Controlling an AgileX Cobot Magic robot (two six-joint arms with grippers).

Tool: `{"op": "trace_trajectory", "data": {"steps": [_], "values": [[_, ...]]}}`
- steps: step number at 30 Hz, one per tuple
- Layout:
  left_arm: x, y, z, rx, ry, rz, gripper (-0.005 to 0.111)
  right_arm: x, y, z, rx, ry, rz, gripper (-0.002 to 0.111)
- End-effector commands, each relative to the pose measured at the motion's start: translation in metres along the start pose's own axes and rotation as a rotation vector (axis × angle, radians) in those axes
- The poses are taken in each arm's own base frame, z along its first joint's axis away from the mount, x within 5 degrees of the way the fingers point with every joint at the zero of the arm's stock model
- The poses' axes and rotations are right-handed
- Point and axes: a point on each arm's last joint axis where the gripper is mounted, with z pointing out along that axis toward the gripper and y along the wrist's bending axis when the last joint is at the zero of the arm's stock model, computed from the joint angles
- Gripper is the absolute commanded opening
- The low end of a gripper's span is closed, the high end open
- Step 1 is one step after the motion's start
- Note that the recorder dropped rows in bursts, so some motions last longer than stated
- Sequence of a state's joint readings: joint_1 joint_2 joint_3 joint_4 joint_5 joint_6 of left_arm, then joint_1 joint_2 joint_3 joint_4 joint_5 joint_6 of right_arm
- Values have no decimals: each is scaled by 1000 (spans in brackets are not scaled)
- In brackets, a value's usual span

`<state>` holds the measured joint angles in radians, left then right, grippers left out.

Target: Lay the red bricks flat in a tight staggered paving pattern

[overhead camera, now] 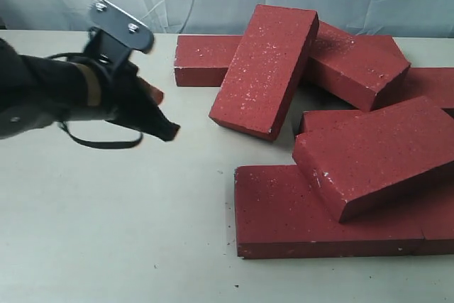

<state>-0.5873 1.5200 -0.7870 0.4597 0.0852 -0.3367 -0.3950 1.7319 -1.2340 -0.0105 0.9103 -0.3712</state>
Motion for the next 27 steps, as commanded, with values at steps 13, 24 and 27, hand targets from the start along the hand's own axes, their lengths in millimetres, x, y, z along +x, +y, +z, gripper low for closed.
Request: {"op": "trace_trajectory", "data": {"steps": [13,24,27], "values": [[-40,-111,48,206,262,197,0,-29,34,33,-29,43,-176,3],[-41,-134,80,332,336,193,0,-29,37,33,-63,37,-174,3],[-38,-136,87,334,337,184,0,-29,39,33,-83,34,-177,3]]}}
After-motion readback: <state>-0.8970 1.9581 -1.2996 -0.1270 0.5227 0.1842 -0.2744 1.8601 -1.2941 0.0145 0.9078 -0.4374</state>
